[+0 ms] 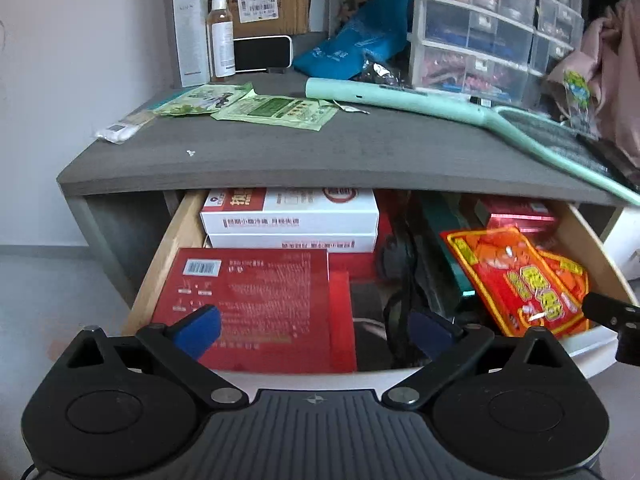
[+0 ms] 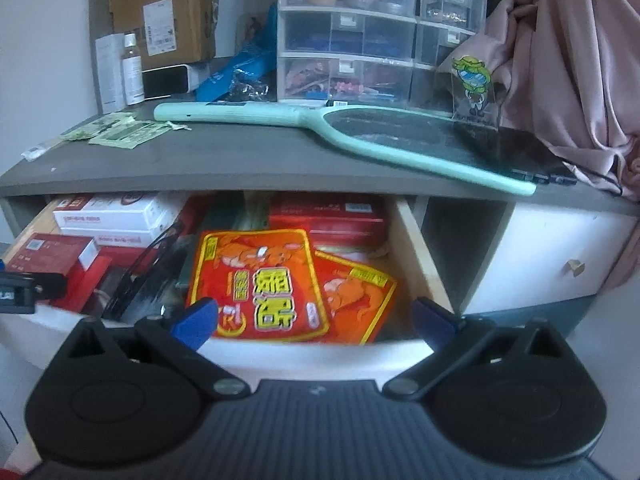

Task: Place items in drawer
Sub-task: 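Raise the right gripper over the cabinet top toward the black barcode box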

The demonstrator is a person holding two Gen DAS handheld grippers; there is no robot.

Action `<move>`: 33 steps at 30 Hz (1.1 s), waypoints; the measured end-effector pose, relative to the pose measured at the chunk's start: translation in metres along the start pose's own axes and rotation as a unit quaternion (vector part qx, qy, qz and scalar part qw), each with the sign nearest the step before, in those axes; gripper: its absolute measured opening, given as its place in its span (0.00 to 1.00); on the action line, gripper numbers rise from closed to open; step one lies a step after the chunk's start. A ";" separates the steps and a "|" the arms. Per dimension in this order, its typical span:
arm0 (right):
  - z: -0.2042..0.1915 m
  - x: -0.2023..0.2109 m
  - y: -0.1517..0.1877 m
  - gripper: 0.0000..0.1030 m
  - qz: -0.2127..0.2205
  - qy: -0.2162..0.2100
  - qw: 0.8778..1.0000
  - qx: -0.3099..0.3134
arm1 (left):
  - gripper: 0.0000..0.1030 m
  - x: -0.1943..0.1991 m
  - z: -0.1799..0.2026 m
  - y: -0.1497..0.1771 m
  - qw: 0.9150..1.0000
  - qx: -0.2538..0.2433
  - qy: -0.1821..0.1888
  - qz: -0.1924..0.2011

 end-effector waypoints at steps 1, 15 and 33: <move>0.000 -0.002 -0.004 1.00 0.000 0.001 1.000 0.001 | 0.98 -0.001 -0.002 -0.003 1.000 0.005 0.002 -0.003; 0.002 -0.023 -0.070 1.00 0.017 0.018 1.000 0.014 | 0.98 -0.017 -0.013 -0.047 1.000 -0.006 -0.007 -0.002; 0.040 -0.079 -0.163 1.00 0.030 0.039 0.999 0.014 | 0.98 -0.056 -0.009 -0.086 1.000 0.012 0.006 0.012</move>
Point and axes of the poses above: each gripper's, at about its wrist camera, not at the fingertips, and x roughly against the way its jaws point, z to its right, y to its underside, the point moved 2 cm from there along -x, roughly the way its jaws point, and after that the axes turned 11 degrees about -y, right-handed, at the moved point
